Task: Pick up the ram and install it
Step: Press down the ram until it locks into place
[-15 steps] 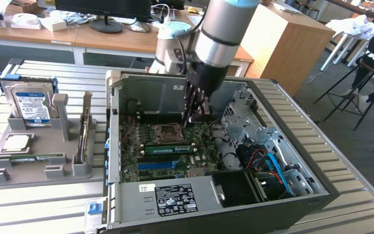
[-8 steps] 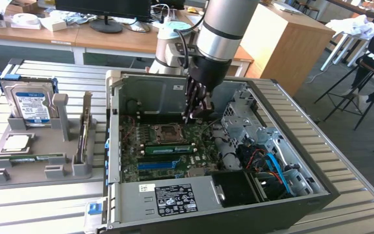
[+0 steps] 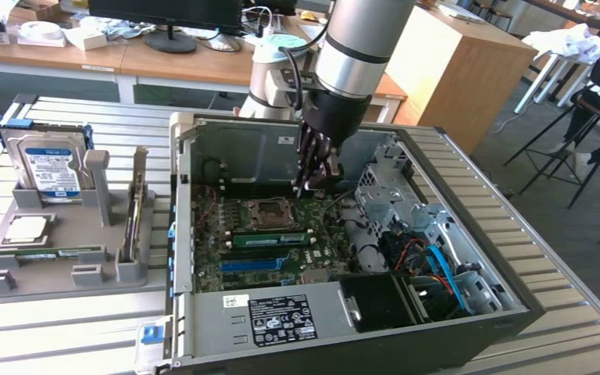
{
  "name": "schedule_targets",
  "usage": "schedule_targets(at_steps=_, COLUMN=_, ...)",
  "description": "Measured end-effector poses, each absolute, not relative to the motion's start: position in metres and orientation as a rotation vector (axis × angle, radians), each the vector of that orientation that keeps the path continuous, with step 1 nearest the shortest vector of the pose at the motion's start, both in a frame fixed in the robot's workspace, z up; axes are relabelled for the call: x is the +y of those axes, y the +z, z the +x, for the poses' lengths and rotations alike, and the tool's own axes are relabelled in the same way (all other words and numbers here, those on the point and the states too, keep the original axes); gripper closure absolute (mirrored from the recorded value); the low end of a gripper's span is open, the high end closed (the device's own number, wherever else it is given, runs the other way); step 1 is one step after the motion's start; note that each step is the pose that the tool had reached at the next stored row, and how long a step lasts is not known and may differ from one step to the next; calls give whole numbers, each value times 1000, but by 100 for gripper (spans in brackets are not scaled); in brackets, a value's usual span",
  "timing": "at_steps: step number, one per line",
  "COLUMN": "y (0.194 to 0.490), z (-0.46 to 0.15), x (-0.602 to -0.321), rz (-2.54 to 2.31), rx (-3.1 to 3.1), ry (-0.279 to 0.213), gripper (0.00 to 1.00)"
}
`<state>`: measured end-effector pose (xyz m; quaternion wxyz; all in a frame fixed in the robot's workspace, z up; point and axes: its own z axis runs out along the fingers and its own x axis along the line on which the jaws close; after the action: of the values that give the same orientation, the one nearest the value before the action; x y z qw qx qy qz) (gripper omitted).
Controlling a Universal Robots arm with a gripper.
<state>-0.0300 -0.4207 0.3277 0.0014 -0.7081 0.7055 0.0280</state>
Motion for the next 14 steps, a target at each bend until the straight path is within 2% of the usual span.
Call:
schedule_targets(at_steps=4, y=328, z=-30, x=-421, rz=-2223, rx=2215, ry=88, gripper=71)
schedule_targets(at_steps=6, y=328, z=-30, x=-421, rz=-2223, rx=2215, ry=88, gripper=83)
schedule_targets(at_steps=7, y=328, z=-30, x=-421, rz=-2223, rx=2215, ry=88, gripper=83)
schedule_targets(at_steps=8, y=328, z=-30, x=-421, rz=-2223, rx=2215, ry=88, gripper=89)
schedule_targets(at_steps=14, y=328, z=-30, x=-421, rz=-2223, rx=2215, ry=88, gripper=90)
